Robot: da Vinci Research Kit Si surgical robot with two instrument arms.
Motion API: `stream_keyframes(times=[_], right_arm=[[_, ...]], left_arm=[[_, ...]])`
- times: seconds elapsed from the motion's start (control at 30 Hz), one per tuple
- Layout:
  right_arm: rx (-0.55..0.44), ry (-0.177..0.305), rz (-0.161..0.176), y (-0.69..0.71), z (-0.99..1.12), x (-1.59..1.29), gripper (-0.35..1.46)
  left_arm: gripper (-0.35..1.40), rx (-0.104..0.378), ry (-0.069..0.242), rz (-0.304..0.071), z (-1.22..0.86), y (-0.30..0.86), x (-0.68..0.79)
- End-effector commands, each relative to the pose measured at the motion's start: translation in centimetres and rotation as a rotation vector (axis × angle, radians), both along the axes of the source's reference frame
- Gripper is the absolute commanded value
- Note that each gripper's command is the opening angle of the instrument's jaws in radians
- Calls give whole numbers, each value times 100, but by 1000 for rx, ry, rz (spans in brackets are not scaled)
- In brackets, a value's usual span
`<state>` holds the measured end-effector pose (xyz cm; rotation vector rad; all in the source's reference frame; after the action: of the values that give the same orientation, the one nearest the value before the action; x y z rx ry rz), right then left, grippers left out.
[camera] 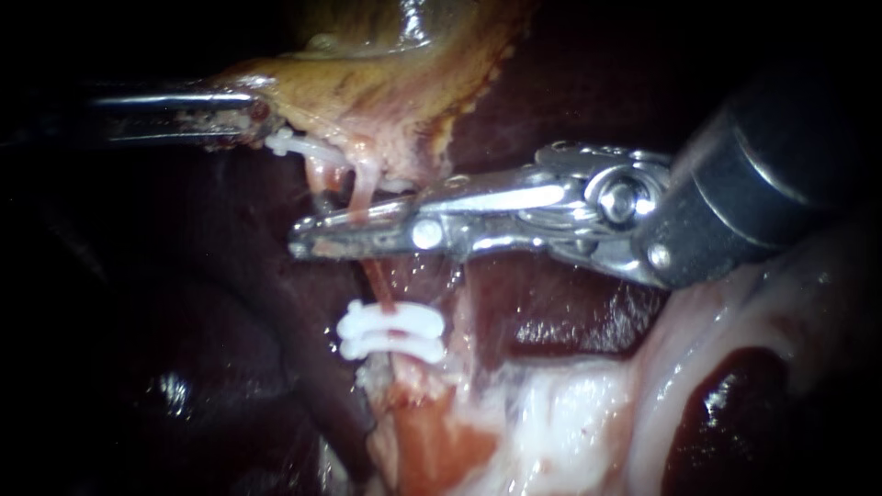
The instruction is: Going back third clip right tube
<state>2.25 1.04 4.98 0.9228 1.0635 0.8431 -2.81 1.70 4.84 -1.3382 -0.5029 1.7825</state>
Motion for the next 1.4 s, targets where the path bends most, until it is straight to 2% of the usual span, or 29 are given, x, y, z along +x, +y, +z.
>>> stream_keyframes(times=[0.03,0.2,0.23,0.37,0.47,0.63,0.77,0.93,1.07,1.27,1.4], right_arm=[[0,0,0,0,0,0,-35],[-1,0,0,0,2,0,-35],[-3,-2,3,-1,5,1,-29],[-8,-1,-3,-4,22,2,21],[-25,4,-7,-6,42,5,38],[-62,8,-9,-10,74,4,47],[-99,13,-13,-6,88,1,49],[-193,37,-39,-6,87,-2,49],[-321,72,-76,-11,80,-11,50],[-544,121,-124,-27,62,-51,50],[-643,133,-136,-36,54,-84,50]], left_arm=[[-35,0,0,0,0,0,0],[-35,0,0,0,0,0,0],[-35,0,0,0,0,0,0],[-35,0,0,0,0,0,-1],[-35,0,0,-1,0,0,-1],[-35,0,1,-1,-1,-1,-1],[-35,0,1,-1,-1,-1,-1],[-35,0,1,-1,-1,-1,-1],[-35,0,1,-1,-2,-2,0],[-35,0,0,0,-2,-2,1],[-35,0,0,0,-2,-2,1]])
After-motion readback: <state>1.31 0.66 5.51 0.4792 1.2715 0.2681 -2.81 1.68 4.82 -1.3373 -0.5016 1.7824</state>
